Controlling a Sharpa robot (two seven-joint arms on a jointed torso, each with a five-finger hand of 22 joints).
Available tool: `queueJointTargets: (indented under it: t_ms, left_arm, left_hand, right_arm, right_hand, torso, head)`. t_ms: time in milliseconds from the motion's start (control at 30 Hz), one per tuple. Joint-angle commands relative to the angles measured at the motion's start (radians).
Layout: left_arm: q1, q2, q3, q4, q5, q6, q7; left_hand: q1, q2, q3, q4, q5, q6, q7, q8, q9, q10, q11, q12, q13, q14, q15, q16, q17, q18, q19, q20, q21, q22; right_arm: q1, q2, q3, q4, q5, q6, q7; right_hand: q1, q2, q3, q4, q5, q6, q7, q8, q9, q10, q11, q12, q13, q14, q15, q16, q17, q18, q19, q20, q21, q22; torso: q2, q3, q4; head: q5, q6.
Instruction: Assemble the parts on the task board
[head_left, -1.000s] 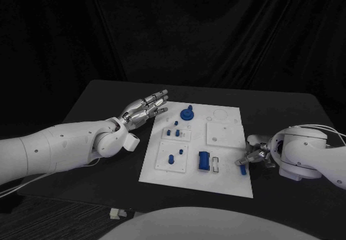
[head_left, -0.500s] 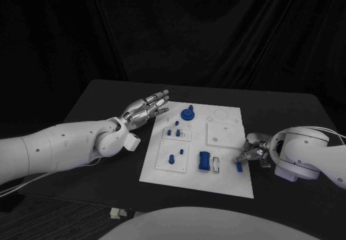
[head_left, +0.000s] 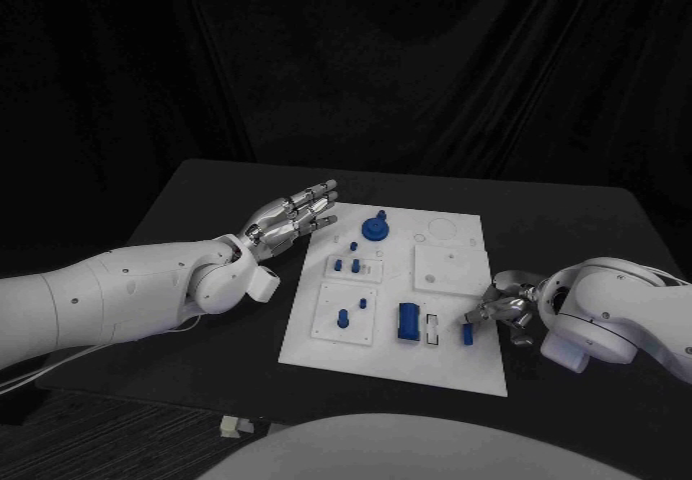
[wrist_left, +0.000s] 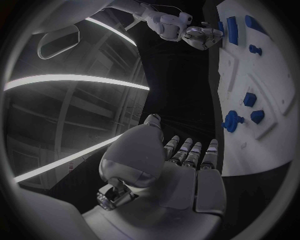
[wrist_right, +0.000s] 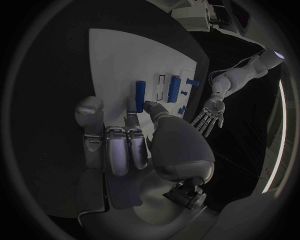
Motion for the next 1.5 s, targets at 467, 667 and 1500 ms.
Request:
queueJointTargets:
  t_ms: [467, 667, 1500]
  left_arm:
    - [-0.002, 0.002, 0.001, 0.000, 0.005, 0.016, 0.100]
    - [-0.002, 0.002, 0.001, 0.001, 0.005, 0.017, 0.099]
    - [-0.004, 0.004, 0.001, 0.002, 0.005, 0.021, 0.101]
  left_hand:
    - [0.014, -0.003, 0.007, -0.004, 0.009, 0.000, 0.007, 0.005, 0.001, -0.001, 0.006, 0.006, 0.001, -0.001, 0.006, 0.007, 0.001, 0.014, 0.000, 0.005, 0.004, 0.002]
    - [0.015, -0.003, 0.008, -0.005, 0.010, 0.001, 0.007, 0.005, 0.001, -0.001, 0.006, 0.006, 0.001, -0.001, 0.006, 0.007, 0.001, 0.014, 0.000, 0.005, 0.004, 0.002]
    - [0.017, -0.003, 0.009, -0.006, 0.011, 0.000, 0.006, 0.005, 0.001, -0.001, 0.007, 0.005, 0.001, -0.001, 0.007, 0.007, 0.001, 0.014, 0.000, 0.005, 0.004, 0.002]
  right_arm:
    - [-0.002, 0.033, 0.000, 0.005, 0.159, -0.088, 0.019]
    - [-0.002, 0.050, 0.000, 0.002, 0.161, -0.108, 0.024]
    - [-0.010, 0.091, 0.000, -0.018, 0.089, -0.017, 0.002]
  right_hand:
    - [-0.052, -0.001, 0.128, -0.094, -0.032, 0.000, -0.001, 0.015, 0.004, 0.106, -0.004, 0.003, 0.263, 0.101, -0.003, -0.003, 0.236, 0.000, 0.016, 0.004, 0.014, 0.105]
    - [-0.057, -0.002, 0.132, -0.094, -0.041, -0.005, -0.001, 0.015, 0.004, 0.106, -0.003, 0.003, 0.263, 0.100, -0.003, -0.004, 0.231, 0.000, 0.016, 0.004, 0.016, 0.106]
    - [-0.099, -0.003, 0.138, -0.080, -0.177, -0.034, 0.007, 0.022, 0.002, 0.106, 0.003, 0.003, 0.263, 0.099, 0.002, -0.006, 0.225, 0.002, 0.010, 0.008, -0.005, 0.102]
  torso:
    - [0.000, -0.0002, 0.0001]
    - [-0.001, -0.0005, 0.0001]
    - [-0.001, -0.0004, -0.0002]
  head:
    - [-0.002, 0.000]
    - [-0.003, 0.000]
    - [-0.003, 0.000]
